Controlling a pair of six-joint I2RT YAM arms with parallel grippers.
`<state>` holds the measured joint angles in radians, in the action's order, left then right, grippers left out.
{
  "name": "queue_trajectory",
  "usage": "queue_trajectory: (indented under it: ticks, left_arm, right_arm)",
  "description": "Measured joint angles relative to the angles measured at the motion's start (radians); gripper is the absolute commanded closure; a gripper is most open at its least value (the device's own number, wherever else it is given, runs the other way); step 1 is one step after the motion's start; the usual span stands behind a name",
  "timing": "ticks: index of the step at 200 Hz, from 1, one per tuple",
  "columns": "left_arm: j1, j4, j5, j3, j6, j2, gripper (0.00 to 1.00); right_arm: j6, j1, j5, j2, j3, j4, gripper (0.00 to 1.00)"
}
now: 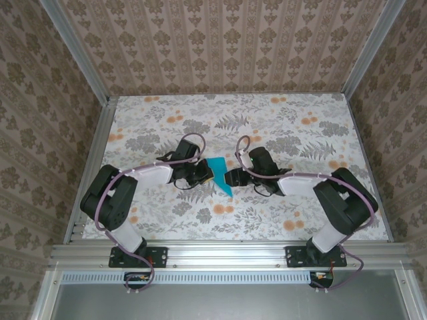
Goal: Fold a paper plane with a square sheet of paper (pick it up from the middle)
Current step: Fold the wing for the fifth time at the center of the table.
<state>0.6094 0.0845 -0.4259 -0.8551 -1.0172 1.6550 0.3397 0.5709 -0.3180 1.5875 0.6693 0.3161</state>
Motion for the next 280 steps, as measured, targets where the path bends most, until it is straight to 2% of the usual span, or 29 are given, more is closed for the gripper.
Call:
queue_trajectory:
  ticks: [40, 125, 170, 232, 280]
  left_arm:
    - [0.006, 0.04, 0.005, -0.026, 0.0, 0.0, 0.96]
    - [0.006, 0.074, 0.008, -0.031, -0.011, 0.0, 0.96]
    - [0.006, 0.082, 0.008, -0.035, -0.012, -0.001, 0.96]
    - [0.006, 0.089, 0.008, -0.036, -0.012, -0.001, 0.96]
    - [0.006, 0.096, 0.008, -0.036, -0.012, -0.001, 0.95]
  right_arm:
    - [-0.129, 0.077, 0.109, -0.049, -0.034, 0.021, 0.44]
    - [-0.352, 0.238, 0.263, 0.08, -0.039, 0.166, 0.46]
    - [-0.413, 0.245, 0.34, 0.131, -0.04, 0.22, 0.52]
    - [-0.462, 0.245, 0.358, 0.152, -0.041, 0.27, 0.62]
    - [-0.47, 0.245, 0.35, 0.171, -0.03, 0.269, 0.77]
